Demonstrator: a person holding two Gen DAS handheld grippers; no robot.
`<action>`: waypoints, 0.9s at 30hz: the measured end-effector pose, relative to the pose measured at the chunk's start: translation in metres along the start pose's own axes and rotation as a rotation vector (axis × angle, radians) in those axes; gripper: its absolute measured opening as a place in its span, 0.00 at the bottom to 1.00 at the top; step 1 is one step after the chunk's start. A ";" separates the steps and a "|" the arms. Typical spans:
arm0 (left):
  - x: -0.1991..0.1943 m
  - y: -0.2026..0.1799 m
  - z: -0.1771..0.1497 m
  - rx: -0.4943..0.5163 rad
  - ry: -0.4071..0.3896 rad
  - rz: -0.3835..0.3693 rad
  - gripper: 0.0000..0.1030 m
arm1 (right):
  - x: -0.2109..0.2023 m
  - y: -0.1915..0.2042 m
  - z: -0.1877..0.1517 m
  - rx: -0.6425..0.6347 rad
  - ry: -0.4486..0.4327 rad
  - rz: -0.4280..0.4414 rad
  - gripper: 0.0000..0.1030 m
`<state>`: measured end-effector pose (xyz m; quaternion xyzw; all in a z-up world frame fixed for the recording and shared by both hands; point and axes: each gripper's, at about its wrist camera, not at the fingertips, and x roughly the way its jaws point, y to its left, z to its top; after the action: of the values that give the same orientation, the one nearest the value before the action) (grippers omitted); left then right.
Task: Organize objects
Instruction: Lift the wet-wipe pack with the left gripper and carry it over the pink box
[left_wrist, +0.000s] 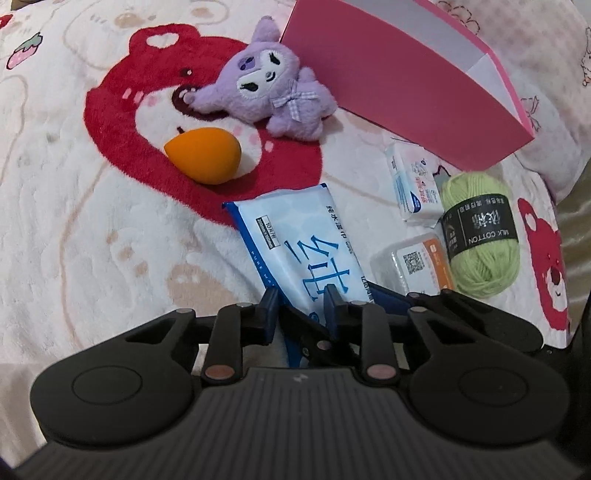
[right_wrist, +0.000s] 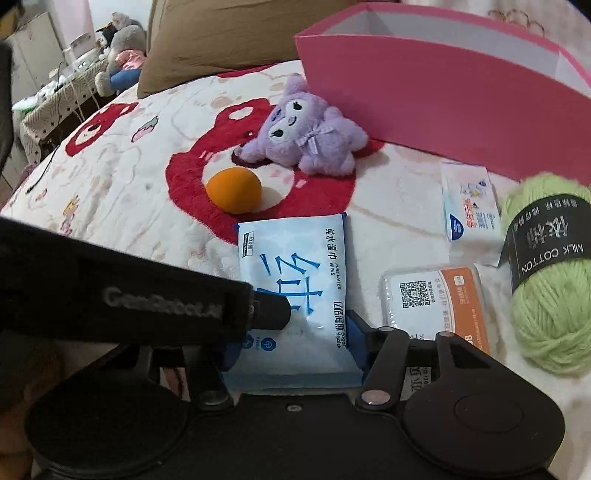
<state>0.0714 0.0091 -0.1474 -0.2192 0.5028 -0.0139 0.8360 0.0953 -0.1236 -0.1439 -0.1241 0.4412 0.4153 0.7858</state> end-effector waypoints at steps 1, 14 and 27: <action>-0.002 0.000 0.000 -0.003 -0.007 -0.005 0.23 | -0.001 0.000 0.001 0.000 0.000 0.001 0.57; -0.045 -0.019 0.010 0.067 -0.075 -0.025 0.22 | -0.044 0.008 0.019 -0.035 -0.069 0.049 0.55; -0.090 -0.055 0.015 0.187 -0.082 -0.010 0.23 | -0.092 0.004 0.030 0.066 -0.067 0.086 0.55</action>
<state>0.0503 -0.0132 -0.0456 -0.1429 0.4634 -0.0559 0.8728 0.0854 -0.1546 -0.0524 -0.0650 0.4331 0.4379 0.7852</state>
